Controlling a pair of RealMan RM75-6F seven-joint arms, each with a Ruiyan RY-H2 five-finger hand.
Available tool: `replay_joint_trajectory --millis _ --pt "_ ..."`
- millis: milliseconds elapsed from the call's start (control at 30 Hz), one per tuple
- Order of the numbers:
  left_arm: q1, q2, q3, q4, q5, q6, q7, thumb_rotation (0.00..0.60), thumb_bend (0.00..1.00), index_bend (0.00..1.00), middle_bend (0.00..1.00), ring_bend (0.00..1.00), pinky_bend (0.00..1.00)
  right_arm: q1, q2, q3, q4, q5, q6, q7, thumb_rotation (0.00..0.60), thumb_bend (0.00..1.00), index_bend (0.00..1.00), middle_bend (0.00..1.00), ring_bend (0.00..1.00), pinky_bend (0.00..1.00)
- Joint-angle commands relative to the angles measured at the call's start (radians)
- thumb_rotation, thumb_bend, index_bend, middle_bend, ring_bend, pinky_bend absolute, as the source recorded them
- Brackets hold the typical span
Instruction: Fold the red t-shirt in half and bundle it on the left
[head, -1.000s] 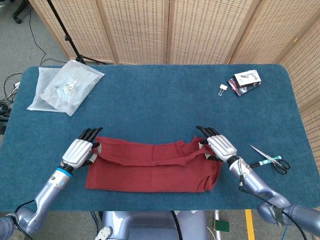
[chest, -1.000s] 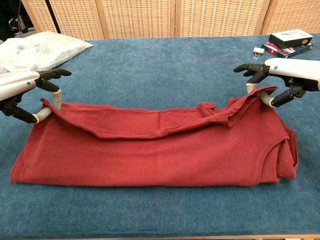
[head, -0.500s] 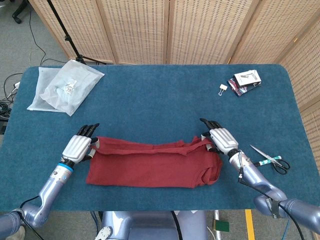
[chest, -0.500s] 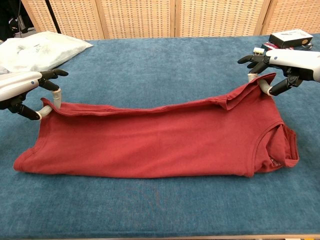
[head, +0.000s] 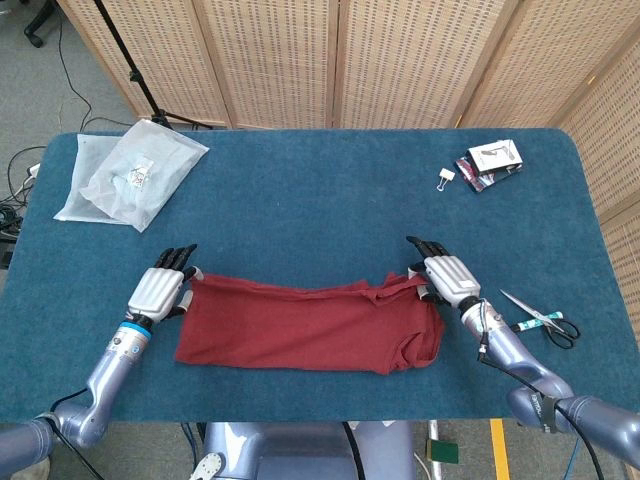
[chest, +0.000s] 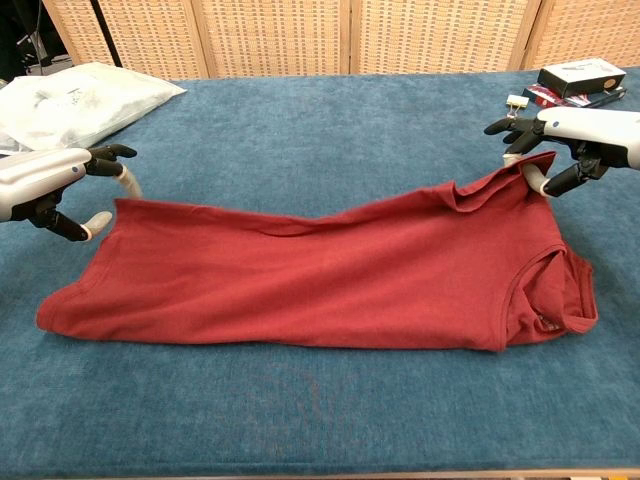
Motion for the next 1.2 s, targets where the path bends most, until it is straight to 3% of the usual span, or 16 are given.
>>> replay_joint_trajectory --millis 33,233,467,533,567,600,633,667,700,767,800,967,1200 --pt "0.000 0.001 -0.001 -0.003 0.002 0.005 -0.008 0.600 0.57 0.00 0.00 0.00 0.00 0.001 -0.005 0.001 0.009 0.003 -0.005 0.002 0.600 0.77 0.64 0.00 0.00 0.00" --pt "0.002 0.009 0.000 -0.010 0.015 0.016 -0.032 0.600 0.48 0.00 0.00 0.00 0.00 0.000 -0.012 0.001 0.024 0.005 -0.011 0.002 0.600 0.78 0.64 0.00 0.00 0.00" --pt "0.012 0.033 -0.003 -0.040 0.042 0.055 -0.075 0.600 0.47 0.00 0.00 0.00 0.00 -0.001 -0.018 0.004 0.040 0.011 -0.016 0.003 0.600 0.78 0.64 0.00 0.00 0.00" --pt "0.019 0.049 -0.007 -0.062 0.043 0.070 -0.081 0.600 0.47 0.00 0.00 0.00 0.00 -0.007 -0.020 0.004 0.052 0.014 -0.003 -0.016 0.600 0.76 0.58 0.00 0.00 0.00" --pt "0.020 0.055 -0.008 -0.070 0.041 0.072 -0.081 0.600 0.47 0.00 0.00 0.00 0.00 -0.010 -0.018 0.001 0.054 0.017 0.000 -0.035 0.600 0.73 0.46 0.00 0.00 0.00" --pt "0.021 0.060 -0.009 -0.078 0.040 0.073 -0.081 0.600 0.47 0.00 0.00 0.00 0.00 -0.011 -0.012 -0.003 0.051 0.027 -0.006 -0.064 0.600 0.66 0.27 0.00 0.00 0.00" --pt "0.022 0.067 -0.010 -0.087 0.038 0.074 -0.081 0.600 0.47 0.00 0.00 0.00 0.00 -0.011 0.002 -0.008 0.036 0.053 -0.026 -0.111 0.600 0.59 0.16 0.00 0.00 0.00" --pt "0.023 0.072 -0.010 -0.094 0.036 0.075 -0.080 0.600 0.47 0.00 0.00 0.00 0.00 -0.009 0.019 -0.011 0.015 0.083 -0.048 -0.153 0.600 0.45 0.04 0.00 0.00 0.00" --pt "0.024 0.077 -0.011 -0.100 0.036 0.077 -0.079 0.600 0.48 0.00 0.00 0.00 0.00 -0.008 0.034 -0.012 -0.008 0.115 -0.061 -0.197 0.600 0.29 0.00 0.00 0.00 0.00" --pt "0.028 0.086 -0.011 -0.113 0.036 0.083 -0.077 0.600 0.48 0.00 0.00 0.00 0.00 -0.009 0.064 -0.015 -0.063 0.187 -0.065 -0.301 0.600 0.08 0.00 0.00 0.00 0.00" --pt "0.029 0.090 -0.010 -0.118 0.037 0.086 -0.076 0.600 0.48 0.00 0.00 0.00 0.00 -0.011 0.074 -0.018 -0.086 0.214 -0.059 -0.339 0.600 0.02 0.00 0.00 0.00 0.00" --pt "0.035 0.110 -0.006 -0.143 0.038 0.094 -0.074 0.600 0.48 0.00 0.00 0.00 0.00 -0.033 0.105 -0.018 -0.190 0.311 0.006 -0.451 0.600 0.00 0.00 0.00 0.00 0.00" --pt "0.041 0.138 -0.010 -0.162 0.031 0.102 -0.072 0.600 0.48 0.00 0.00 0.00 0.00 -0.088 0.176 -0.019 -0.308 0.310 0.140 -0.509 0.600 0.00 0.00 0.00 0.00 0.00"
